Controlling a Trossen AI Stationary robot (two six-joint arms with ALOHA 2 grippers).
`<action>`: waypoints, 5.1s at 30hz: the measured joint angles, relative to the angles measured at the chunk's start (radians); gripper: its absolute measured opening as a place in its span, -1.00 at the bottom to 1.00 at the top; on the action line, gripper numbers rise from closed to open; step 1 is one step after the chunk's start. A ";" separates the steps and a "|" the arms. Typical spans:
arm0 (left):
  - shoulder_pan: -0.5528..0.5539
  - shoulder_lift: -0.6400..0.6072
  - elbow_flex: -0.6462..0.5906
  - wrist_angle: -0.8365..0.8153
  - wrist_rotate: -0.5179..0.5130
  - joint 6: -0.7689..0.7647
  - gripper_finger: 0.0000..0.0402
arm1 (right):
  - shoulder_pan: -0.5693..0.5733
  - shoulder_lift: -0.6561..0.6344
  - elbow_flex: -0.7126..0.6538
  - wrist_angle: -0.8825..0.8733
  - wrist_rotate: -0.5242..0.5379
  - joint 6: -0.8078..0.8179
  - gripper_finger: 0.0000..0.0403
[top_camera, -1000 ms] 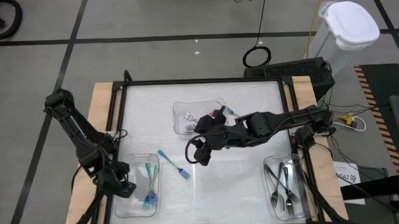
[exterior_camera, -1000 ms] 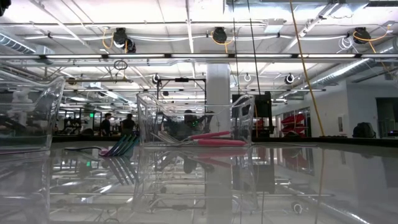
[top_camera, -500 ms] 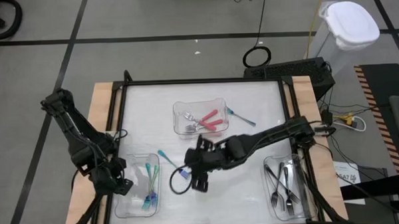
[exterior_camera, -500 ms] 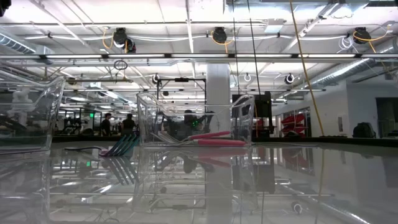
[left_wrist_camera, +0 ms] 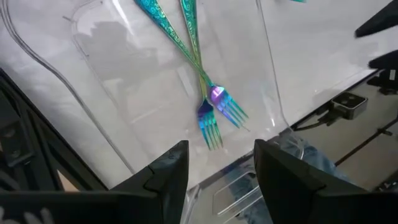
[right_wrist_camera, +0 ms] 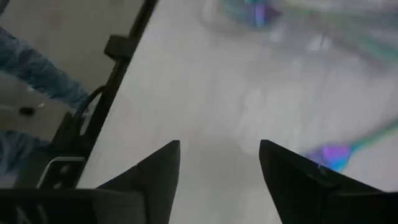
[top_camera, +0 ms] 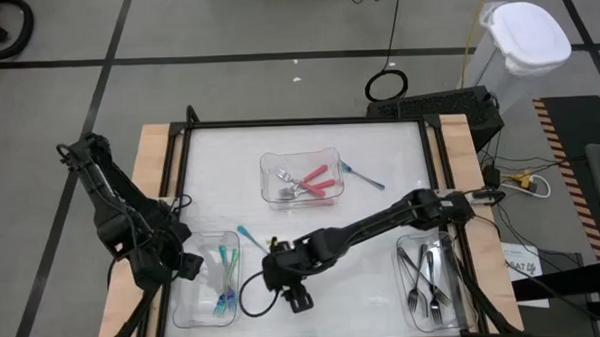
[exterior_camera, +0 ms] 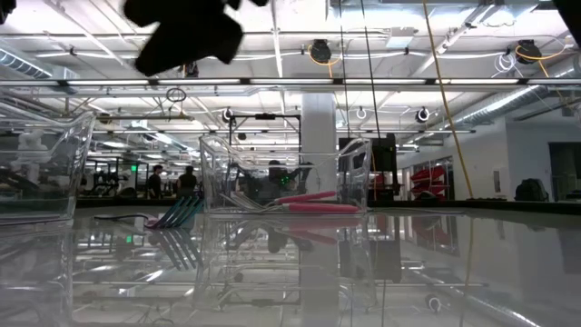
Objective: Sort silverware by color (type)
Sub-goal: Put the blue fork into the left transparent bin
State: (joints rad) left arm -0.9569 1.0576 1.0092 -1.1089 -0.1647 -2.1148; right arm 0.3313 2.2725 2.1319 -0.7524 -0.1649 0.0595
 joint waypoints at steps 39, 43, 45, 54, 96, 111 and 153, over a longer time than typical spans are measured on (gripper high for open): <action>0.000 0.001 0.000 0.034 -0.181 -0.019 -0.11 | -0.045 0.042 -0.204 0.098 0.194 -0.533 0.07; 0.000 0.001 0.000 0.046 -0.180 -0.019 -0.11 | -0.042 0.042 -0.218 0.124 0.243 -0.599 -0.02; 0.000 0.001 0.000 0.050 -0.176 -0.020 -0.11 | -0.042 0.042 -0.218 0.140 0.241 -0.623 -0.05; 0.000 0.001 0.000 0.061 -0.162 -0.027 -0.11 | -0.043 0.068 -0.218 0.195 0.241 -0.671 -0.19; 0.000 0.000 0.000 0.042 -0.224 0.007 -0.11 | -0.045 0.073 0.209 -0.237 0.404 -0.428 -1.00; 0.001 -0.026 0.000 0.301 -0.764 0.009 -0.11 | -0.028 -0.103 0.224 -0.313 0.625 -0.304 -1.00; 0.577 -0.138 0.000 0.550 -0.844 0.447 0.48 | 0.079 -0.219 0.224 -0.038 0.949 -0.519 -1.00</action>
State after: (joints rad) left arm -0.3797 0.9192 1.0088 -0.5587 -1.0090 -1.6682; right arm 0.4099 2.0537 2.3558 -0.7908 0.7846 -0.4597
